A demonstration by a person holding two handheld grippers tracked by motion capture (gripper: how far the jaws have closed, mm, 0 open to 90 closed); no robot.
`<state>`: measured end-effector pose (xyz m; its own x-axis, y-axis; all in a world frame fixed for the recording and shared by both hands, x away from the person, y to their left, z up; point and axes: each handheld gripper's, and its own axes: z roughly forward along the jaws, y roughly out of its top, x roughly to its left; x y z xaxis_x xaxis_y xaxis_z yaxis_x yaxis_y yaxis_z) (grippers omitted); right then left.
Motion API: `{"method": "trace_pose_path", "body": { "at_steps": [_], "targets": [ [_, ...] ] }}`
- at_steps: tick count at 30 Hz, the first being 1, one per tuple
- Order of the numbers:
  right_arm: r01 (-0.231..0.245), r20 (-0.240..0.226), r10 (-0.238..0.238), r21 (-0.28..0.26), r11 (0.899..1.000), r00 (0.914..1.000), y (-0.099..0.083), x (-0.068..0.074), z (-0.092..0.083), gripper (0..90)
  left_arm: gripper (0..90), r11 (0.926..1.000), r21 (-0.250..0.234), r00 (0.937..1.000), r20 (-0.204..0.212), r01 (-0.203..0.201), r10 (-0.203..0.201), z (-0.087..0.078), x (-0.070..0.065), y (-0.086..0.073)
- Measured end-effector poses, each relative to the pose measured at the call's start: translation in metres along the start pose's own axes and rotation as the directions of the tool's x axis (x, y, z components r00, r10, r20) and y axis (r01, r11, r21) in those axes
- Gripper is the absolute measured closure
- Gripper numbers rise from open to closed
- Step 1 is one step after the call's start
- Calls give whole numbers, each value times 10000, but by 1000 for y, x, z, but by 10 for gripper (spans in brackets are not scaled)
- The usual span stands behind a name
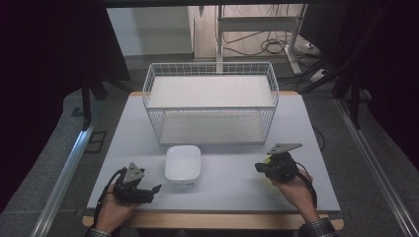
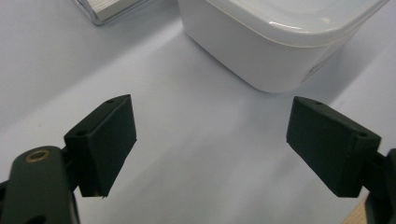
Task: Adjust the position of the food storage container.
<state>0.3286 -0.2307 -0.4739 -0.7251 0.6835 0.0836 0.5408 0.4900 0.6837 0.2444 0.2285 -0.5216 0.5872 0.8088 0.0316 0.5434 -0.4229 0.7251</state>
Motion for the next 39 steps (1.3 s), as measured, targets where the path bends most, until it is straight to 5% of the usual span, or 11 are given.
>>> {"method": "trace_pose_path", "body": {
  "at_steps": [7, 15, 26, 28, 34, 39],
  "targets": [
    [-152, 146, 154, -131, 9998, 9998, -2, -5, -3, 877, 184, 10000, 9, 9999, 109, 69, -69, 1, -1, 0],
    [-67, 144, 75, -536, 9985, 9999, -1, 2, -8, 861, 314, 9999, 104, 9992, 401, -17, 13, 1, -1, 2],
    [504, 29, -504, -815, 9954, 9987, 2, 24, -8, 896, 847, 9992, 303, 9901, 1373, 264, -303, 16, 3, 12],
    [624, -16, -628, -855, 9944, 9980, 3, 27, -8, 896, 895, 9990, 454, 9891, 1470, -48, -19, 23, 0, 17],
    [893, -322, -926, -905, 9919, 9952, 3, 35, -4, 896, 900, 9975, 578, 9854, 1673, -403, 301, 29, -9, 22],
    [932, -486, -979, -901, 9916, 9940, 5, 40, -2, 896, 900, 9970, 437, 9734, 2230, -635, 522, 37, -22, 32]
  ]
}}
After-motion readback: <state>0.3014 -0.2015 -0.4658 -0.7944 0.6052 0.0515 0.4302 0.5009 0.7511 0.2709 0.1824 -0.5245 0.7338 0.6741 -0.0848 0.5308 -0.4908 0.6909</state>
